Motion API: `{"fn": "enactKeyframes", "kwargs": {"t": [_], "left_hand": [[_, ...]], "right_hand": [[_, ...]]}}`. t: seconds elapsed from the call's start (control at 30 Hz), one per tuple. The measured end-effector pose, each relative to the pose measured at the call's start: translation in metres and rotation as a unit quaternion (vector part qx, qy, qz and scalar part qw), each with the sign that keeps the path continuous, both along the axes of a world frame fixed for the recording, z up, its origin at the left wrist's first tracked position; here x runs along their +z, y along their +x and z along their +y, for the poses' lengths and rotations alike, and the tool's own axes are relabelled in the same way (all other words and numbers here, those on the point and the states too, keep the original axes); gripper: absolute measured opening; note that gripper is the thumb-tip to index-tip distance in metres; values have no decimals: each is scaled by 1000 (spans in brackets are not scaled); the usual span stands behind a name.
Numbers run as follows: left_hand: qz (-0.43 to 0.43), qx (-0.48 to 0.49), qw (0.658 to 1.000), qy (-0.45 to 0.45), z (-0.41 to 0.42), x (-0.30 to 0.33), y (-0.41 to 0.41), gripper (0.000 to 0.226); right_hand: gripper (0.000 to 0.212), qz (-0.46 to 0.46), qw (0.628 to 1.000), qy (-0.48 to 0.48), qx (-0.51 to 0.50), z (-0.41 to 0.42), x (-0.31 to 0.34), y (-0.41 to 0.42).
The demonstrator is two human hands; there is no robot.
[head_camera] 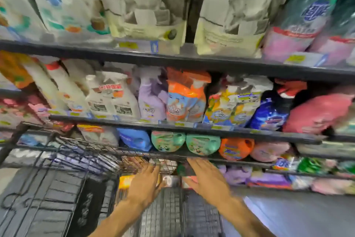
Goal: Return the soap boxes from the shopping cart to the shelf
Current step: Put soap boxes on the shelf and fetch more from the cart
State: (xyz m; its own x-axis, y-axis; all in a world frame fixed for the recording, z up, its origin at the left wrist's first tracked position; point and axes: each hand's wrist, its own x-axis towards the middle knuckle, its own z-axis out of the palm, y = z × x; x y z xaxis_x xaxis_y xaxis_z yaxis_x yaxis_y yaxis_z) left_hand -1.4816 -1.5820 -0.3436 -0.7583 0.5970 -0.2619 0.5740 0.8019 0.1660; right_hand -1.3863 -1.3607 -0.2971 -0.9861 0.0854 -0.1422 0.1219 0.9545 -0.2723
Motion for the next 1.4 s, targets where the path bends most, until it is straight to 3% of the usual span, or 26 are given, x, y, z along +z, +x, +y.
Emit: {"fn": "enactKeyframes", "kwargs": {"t": [0.23, 0.43, 0.57, 0.67, 0.83, 1.0, 1.1, 1.27, 1.4], "left_hand": [[-114, -18, 993, -29, 21, -108, 0, 52], [-130, -14, 989, -76, 39, -216, -5, 60], [-98, -24, 992, -71, 55, -271, -24, 74], [-77, -64, 988, -118, 66, -300, -43, 79], [-34, -89, 982, -163, 76, -318, -51, 91], [-14, -72, 986, -152, 80, -317, -47, 70], [-33, -75, 990, -115, 78, -313, -43, 56], [-2, -109, 988, -113, 61, -309, -32, 61], [-47, -80, 994, -59, 40, -305, -19, 61]], "right_hand": [[62, -59, 997, -7, -39, -7, -98, 18], [68, -76, 995, -40, -50, -14, -190, 14], [62, -68, 995, -23, -68, -20, -244, 23], [63, -70, 996, -19, -57, -21, -270, 28], [65, -57, 996, -34, -65, -18, -286, 32], [72, -68, 993, -56, -82, -14, -282, 37], [65, -88, 992, -23, -82, -12, -278, 35], [63, -116, 986, 26, -120, -4, -284, 22], [65, -128, 981, 68, -129, 6, -292, -4]]}}
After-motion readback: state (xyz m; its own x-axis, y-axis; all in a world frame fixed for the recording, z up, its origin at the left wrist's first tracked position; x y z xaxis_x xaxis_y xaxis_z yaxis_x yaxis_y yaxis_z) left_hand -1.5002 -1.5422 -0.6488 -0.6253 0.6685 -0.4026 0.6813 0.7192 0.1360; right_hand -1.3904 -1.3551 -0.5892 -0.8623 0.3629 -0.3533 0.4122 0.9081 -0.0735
